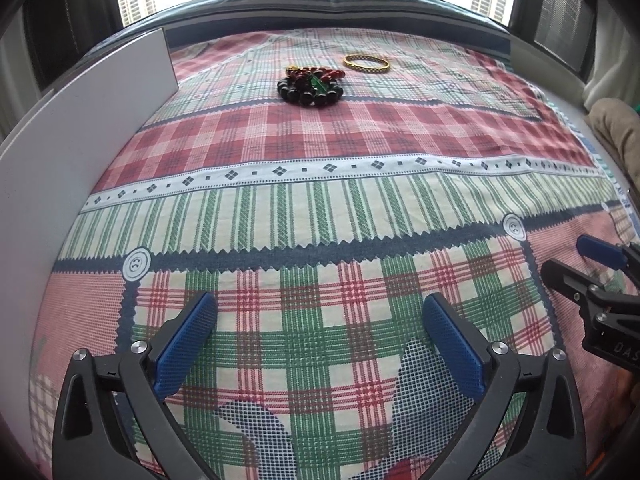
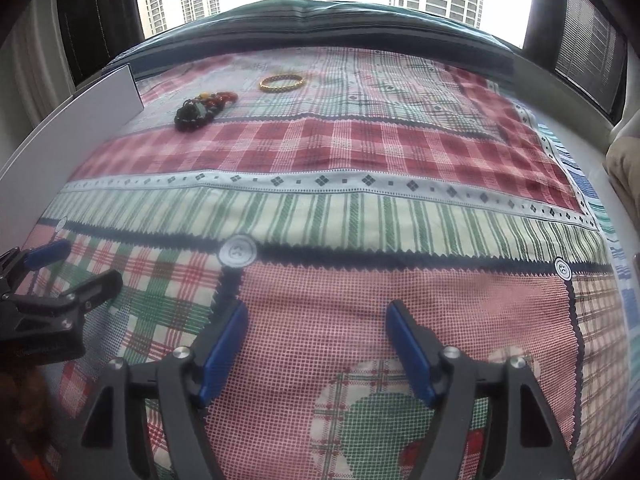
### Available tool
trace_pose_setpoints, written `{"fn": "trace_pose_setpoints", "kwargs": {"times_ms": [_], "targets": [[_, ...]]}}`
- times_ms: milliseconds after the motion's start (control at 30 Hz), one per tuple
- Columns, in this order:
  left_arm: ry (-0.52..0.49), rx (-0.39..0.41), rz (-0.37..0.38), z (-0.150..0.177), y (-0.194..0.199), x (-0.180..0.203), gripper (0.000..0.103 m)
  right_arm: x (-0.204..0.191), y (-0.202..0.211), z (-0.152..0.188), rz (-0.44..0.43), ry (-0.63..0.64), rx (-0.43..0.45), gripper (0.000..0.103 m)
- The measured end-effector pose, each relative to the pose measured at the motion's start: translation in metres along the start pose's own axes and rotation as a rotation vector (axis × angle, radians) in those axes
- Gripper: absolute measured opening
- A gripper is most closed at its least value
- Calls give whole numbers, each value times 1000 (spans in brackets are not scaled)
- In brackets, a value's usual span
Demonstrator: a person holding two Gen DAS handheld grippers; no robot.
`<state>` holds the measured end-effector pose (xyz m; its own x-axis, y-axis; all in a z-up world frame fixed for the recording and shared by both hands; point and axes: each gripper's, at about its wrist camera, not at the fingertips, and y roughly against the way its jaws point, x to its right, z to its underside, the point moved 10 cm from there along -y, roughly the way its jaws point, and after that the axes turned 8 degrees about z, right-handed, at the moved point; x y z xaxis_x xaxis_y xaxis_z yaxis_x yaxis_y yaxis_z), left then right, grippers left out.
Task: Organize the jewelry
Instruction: 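Move both open tools back over the remaining jewelry on the quilt, then grasp the green pendant with the left tool while the right tool grasps the red bead bracelet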
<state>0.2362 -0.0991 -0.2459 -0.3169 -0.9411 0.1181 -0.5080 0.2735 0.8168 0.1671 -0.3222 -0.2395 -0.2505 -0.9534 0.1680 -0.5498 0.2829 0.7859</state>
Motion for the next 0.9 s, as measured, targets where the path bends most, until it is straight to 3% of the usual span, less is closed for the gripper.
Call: {"fn": "trace_pose_setpoints", "kwargs": {"times_ms": [167,633,767,900], "targets": [[-1,5,0,0,0,0,103,-2,-2,-1,16,8,27,80],[3,-25,21,0,2,-1,102,-1,-1,-1,11,4,49,81],[17,-16,76,-29,4,-9,102,1,1,1,-7,-4,26,81],[39,44,102,-86,-3,-19,102,2,1,-1,-42,-13,-8,81]]}}
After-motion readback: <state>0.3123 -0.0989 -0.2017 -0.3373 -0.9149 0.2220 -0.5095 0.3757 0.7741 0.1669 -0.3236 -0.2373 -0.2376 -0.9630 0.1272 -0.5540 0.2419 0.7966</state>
